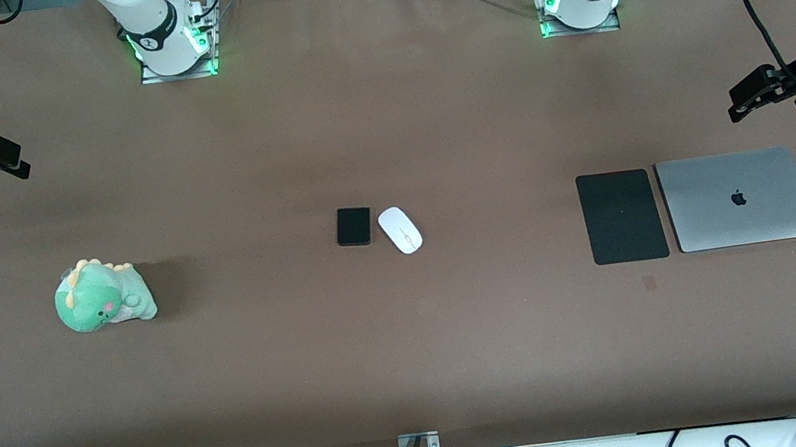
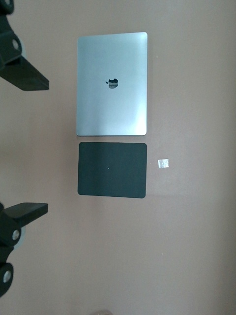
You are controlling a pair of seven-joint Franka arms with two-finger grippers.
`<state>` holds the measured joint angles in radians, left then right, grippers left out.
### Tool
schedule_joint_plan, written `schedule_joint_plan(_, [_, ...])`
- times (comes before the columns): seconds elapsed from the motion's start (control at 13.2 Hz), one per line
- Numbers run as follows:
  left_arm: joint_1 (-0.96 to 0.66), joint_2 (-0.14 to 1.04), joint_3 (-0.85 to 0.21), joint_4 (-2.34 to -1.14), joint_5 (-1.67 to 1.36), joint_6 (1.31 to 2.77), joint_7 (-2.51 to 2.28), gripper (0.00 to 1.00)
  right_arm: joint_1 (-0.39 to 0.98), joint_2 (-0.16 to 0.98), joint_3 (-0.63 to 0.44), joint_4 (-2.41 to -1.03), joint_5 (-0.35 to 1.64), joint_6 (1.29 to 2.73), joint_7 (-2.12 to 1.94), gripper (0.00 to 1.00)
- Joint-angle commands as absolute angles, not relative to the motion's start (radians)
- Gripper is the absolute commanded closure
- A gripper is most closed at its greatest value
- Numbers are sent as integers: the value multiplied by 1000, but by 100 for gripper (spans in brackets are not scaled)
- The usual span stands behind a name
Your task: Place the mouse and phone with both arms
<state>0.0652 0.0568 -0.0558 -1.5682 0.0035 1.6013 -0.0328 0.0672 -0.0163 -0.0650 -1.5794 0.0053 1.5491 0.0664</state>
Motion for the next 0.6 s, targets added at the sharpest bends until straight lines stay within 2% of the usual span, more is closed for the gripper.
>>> schedule_joint_plan(0.0, [77, 63, -58, -1543, -14, 1578, -23, 0, 66, -8, -60, -1559, 2, 1529, 54, 0])
schedule_joint_plan(0.53, [77, 63, -58, -1543, -14, 1572, -25, 0, 66, -8, -60, -1559, 2, 1529, 55, 0])
